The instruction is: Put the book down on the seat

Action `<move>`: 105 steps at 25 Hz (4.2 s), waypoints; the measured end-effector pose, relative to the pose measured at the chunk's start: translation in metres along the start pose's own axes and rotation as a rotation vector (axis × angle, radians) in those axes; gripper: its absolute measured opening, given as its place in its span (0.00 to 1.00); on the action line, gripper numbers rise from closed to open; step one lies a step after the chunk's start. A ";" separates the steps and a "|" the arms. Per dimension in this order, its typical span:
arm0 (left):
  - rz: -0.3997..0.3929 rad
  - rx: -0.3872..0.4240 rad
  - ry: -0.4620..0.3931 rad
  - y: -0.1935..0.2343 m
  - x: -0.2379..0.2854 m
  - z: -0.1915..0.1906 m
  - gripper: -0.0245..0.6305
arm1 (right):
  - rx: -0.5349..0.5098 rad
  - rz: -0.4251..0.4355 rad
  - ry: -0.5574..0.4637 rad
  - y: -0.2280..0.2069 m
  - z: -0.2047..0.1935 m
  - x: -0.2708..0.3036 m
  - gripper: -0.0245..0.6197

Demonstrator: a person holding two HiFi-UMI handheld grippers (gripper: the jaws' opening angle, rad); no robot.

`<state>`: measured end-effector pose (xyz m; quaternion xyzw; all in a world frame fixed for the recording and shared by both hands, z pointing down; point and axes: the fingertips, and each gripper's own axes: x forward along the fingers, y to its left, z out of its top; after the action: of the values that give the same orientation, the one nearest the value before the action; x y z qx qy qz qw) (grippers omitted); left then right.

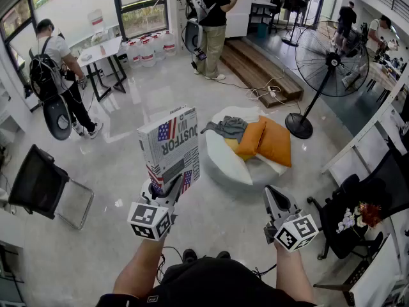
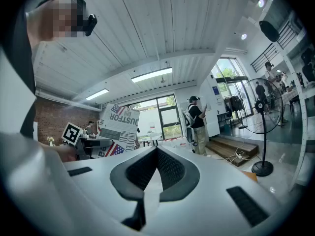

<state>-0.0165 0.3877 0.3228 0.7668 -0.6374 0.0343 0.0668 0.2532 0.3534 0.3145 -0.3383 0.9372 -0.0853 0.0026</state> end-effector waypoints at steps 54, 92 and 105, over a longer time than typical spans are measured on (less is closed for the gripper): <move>-0.031 -0.044 0.168 0.120 0.116 -0.052 0.31 | 0.097 0.035 0.101 -0.041 -0.054 0.186 0.06; -0.264 -0.036 0.161 0.209 0.473 0.005 0.31 | 0.099 -0.133 0.097 -0.254 0.004 0.414 0.06; -0.376 -0.066 0.223 0.244 0.576 -0.010 0.31 | 0.140 -0.234 0.154 -0.297 -0.017 0.481 0.06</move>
<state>-0.1494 -0.2148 0.4261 0.8612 -0.4725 0.0850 0.1670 0.0693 -0.1741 0.4042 -0.4369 0.8805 -0.1757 -0.0555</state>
